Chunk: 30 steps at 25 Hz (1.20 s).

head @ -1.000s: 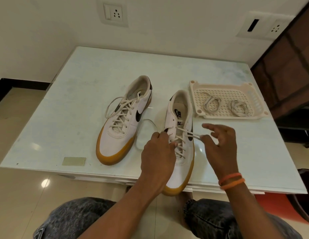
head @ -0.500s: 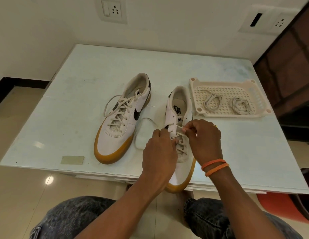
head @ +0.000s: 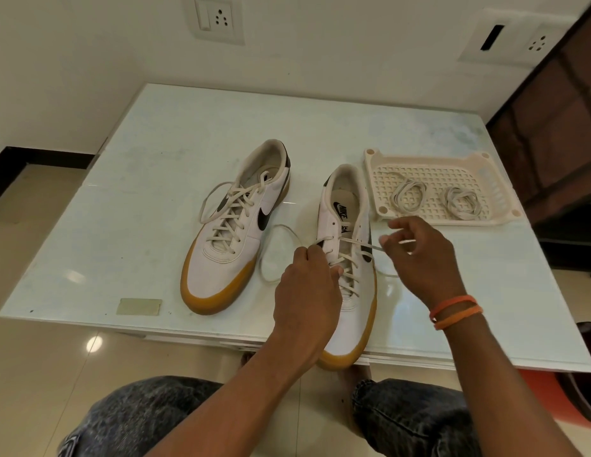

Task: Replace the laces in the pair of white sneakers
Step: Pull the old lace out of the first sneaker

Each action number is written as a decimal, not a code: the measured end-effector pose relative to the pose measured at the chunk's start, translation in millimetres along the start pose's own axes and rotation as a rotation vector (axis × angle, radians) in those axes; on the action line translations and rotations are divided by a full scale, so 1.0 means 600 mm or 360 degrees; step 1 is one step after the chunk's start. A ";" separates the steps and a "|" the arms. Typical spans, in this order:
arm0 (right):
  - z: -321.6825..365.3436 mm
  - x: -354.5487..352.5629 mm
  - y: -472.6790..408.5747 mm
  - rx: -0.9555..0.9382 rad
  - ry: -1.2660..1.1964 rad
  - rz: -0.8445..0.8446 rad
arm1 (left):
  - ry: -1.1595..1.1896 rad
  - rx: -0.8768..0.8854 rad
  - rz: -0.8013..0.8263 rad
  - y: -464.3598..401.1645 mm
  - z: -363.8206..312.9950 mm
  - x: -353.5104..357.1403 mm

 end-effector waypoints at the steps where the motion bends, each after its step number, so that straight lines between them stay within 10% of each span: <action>1: 0.021 0.014 0.006 -0.0063 -0.0120 -0.0007 | -0.0007 -0.0002 0.0000 -0.001 -0.001 0.000; 15: -0.056 -0.097 -0.037 0.0180 0.0188 -0.0390 | -0.0062 0.0046 -0.0018 0.001 -0.005 -0.001; 25: 0.037 0.039 0.015 -0.0253 -0.0011 0.0007 | -0.0027 0.0030 -0.0020 -0.004 -0.001 -0.001; 30: -0.006 0.029 0.002 0.0460 -0.0517 0.0265 | -0.0049 0.0042 -0.0016 -0.004 -0.004 0.001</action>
Point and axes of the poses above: each hand's wrist, its own y-axis away from the middle knuckle, its own x-axis out of the palm, z = x × y, the point moved 7 cm from there along -y, towards the middle knuckle, and after that the axes turned 11 degrees about -z, right-handed, at the moved point
